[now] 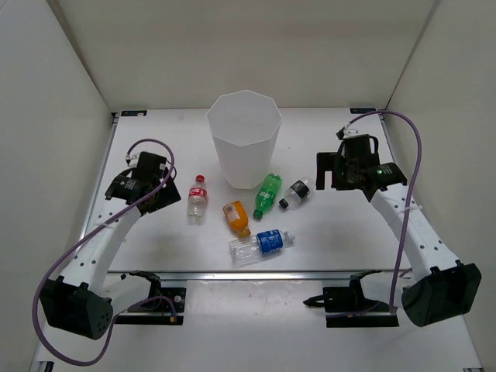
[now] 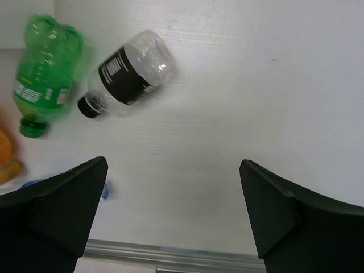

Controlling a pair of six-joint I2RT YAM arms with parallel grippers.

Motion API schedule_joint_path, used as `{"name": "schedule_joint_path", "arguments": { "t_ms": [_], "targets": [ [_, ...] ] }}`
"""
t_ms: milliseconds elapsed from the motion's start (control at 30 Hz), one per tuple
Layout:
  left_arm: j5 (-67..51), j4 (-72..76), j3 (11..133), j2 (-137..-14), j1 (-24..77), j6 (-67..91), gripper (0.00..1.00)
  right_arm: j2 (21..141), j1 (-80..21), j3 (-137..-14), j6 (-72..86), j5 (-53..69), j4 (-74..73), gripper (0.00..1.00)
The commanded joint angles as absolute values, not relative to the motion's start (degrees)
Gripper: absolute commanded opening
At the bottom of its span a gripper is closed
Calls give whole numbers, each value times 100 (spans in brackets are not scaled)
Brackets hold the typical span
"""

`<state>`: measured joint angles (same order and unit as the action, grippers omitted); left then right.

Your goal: Put the plastic bottles in the bin

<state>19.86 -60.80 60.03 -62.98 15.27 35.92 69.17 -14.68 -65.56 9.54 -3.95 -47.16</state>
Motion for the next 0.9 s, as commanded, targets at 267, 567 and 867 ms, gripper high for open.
{"name": "schedule_joint_path", "arguments": {
  "t_ms": [267,567,867],
  "targets": [
    [1846,-5538,5774,-6469,1555,3006,99,6933,-1951,-5783,2275,-350,-2691,99],
    [1574,-5133,5581,-6468,1529,2822,98,7865,-2179,-5273,4157,-1441,-1749,99],
    [1424,-4983,5634,-6829,1582,2751,99,8999,-2470,-5414,5184,-1880,-1477,99]
  ]
}}
